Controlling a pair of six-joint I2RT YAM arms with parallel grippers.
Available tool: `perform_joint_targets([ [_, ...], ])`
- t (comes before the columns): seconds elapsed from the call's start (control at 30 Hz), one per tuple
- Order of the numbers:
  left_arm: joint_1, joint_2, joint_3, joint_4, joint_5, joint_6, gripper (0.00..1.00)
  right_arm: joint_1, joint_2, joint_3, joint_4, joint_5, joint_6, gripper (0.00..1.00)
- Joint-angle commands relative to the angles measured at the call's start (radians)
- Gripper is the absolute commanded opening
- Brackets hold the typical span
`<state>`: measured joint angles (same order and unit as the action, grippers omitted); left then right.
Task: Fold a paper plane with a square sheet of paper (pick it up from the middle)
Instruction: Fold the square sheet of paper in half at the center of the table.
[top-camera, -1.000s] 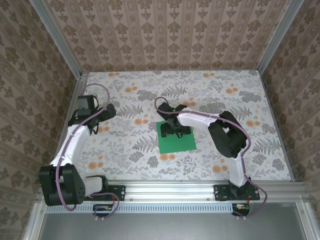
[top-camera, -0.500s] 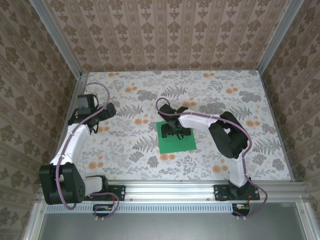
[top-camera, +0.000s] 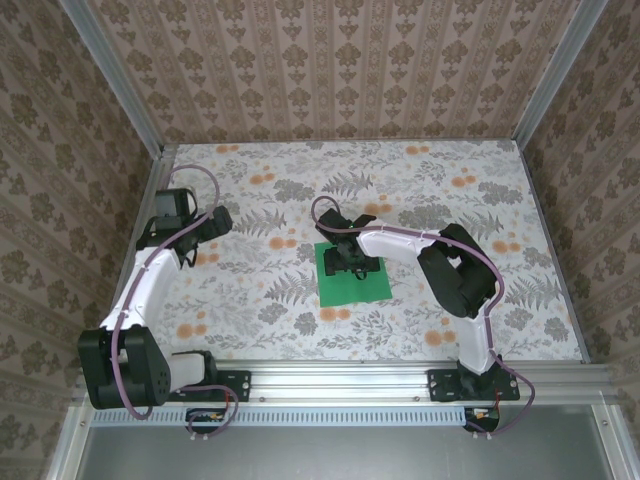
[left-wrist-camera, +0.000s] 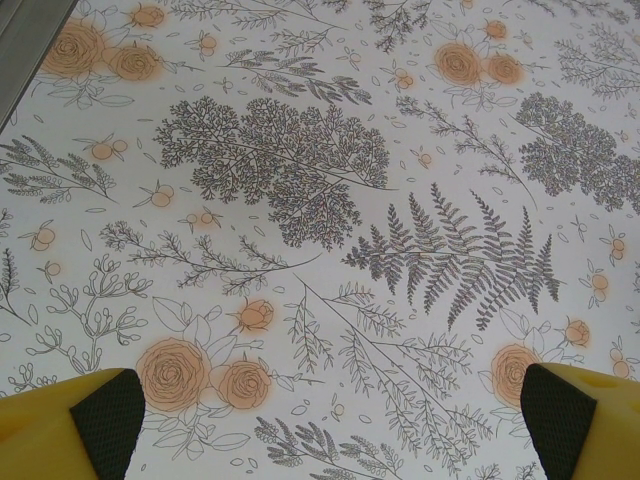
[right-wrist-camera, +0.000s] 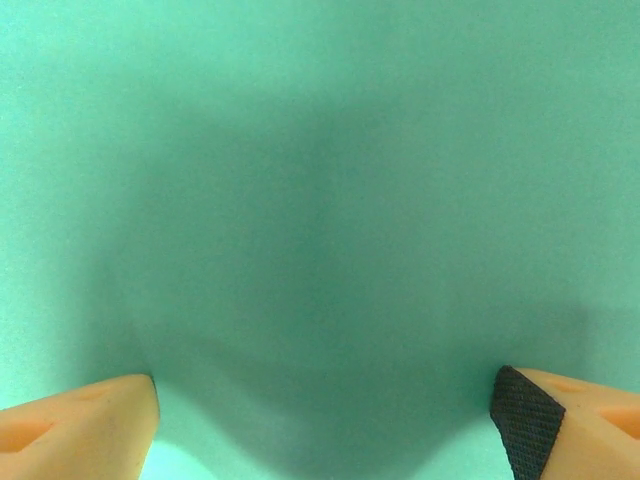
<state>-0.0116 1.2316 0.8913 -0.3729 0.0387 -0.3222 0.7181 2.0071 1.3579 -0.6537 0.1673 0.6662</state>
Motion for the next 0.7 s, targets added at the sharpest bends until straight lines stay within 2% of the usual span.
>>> perform_joint_targets([
  [0.0, 0.007, 0.011, 0.036, -0.016, 0.014, -0.001, 1.00, 0.000, 0.054, -0.042, -0.069, -0.013, 0.005, 0.85],
  [0.2, 0.007, 0.021, 0.035, -0.013, 0.042, -0.039, 1.00, 0.000, -0.037, -0.029, 0.016, -0.134, -0.004, 0.58],
  [0.3, 0.006, 0.039, 0.039, -0.001, 0.127, -0.051, 0.98, -0.007, -0.105, -0.053, 0.128, -0.255, -0.003, 0.39],
  [0.47, -0.017, 0.078, 0.039, 0.006, 0.217, -0.065, 0.93, -0.048, -0.190, -0.143, 0.412, -0.489, 0.067, 0.34],
  [0.67, -0.136, 0.108, 0.001, 0.065, 0.256, -0.119, 0.92, -0.100, -0.179, -0.214, 0.604, -0.687, 0.135, 0.33],
])
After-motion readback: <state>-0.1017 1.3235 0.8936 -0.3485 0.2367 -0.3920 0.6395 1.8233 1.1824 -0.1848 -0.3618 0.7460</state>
